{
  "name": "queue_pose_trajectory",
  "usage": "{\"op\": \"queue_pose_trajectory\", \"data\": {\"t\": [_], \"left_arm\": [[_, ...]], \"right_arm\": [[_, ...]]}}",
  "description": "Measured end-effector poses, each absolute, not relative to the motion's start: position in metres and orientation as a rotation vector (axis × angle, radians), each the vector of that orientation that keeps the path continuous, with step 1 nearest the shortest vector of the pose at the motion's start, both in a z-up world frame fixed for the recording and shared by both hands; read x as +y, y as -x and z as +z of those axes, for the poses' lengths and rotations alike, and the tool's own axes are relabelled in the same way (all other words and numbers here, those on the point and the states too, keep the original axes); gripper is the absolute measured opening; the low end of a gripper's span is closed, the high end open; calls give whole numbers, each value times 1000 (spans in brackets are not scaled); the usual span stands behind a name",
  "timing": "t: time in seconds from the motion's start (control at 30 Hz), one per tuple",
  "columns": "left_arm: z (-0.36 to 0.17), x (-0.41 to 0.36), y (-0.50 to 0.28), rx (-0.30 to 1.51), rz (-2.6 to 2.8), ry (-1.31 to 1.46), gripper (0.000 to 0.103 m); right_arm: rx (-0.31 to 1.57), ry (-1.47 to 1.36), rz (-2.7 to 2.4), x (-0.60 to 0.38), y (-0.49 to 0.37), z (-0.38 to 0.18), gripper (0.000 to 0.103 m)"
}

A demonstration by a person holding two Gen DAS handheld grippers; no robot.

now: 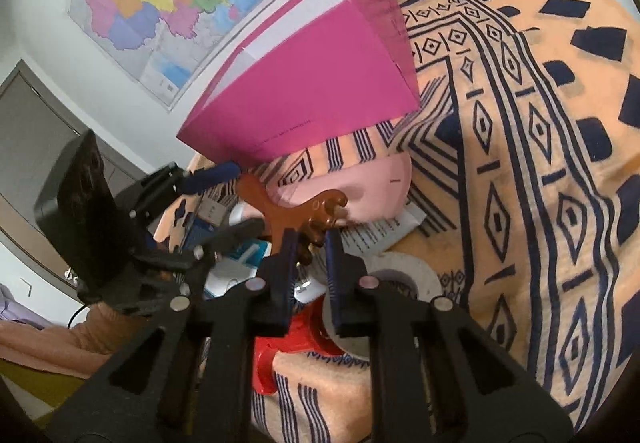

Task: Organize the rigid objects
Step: 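Grasp the brown wooden massager by its handle with the right gripper, then lift the wooden massager with the right gripper and carry it over the box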

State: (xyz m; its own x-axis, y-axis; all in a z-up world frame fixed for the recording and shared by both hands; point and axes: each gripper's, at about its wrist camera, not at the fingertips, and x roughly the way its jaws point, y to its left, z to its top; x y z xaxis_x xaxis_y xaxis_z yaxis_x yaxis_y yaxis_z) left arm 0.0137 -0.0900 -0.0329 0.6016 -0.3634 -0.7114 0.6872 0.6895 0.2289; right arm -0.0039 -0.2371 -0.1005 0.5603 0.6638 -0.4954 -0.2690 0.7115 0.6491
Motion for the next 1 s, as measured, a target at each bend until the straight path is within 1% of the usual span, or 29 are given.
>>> {"op": "queue_pose_trajectory", "data": {"t": [0.13,0.2,0.37,0.5,0.67,0.73,0.8,0.87,1.0], "left_arm": [[-35,-97,-9,667,-666,-562,62],[-37,-104,-6,648,-659,-602,62],[-38,-115,-8,639,-672,-625,62],[-35,-117,-13,638,-676,-599,56],[-35,-109,-22,672,-672,-533,55],[-35,-106,-24,683,-673,-506,55],[-35,-104,-27,692,-667,-489,55],[-36,-103,-29,701,-661,-477,55],[-38,-102,-31,719,-662,-457,55]], "right_arm": [[793,-579,605,-239,-1,-98,16],[790,-586,620,-239,-3,-96,10],[789,-591,644,-235,-12,-90,10],[788,-604,666,-233,-18,-91,10],[791,-625,665,-236,-25,-95,12],[795,-611,656,-235,-28,-97,14],[804,-610,660,-233,-33,-100,25],[808,-601,663,-229,-39,-101,31],[820,-608,676,-220,-51,-106,32]]}}
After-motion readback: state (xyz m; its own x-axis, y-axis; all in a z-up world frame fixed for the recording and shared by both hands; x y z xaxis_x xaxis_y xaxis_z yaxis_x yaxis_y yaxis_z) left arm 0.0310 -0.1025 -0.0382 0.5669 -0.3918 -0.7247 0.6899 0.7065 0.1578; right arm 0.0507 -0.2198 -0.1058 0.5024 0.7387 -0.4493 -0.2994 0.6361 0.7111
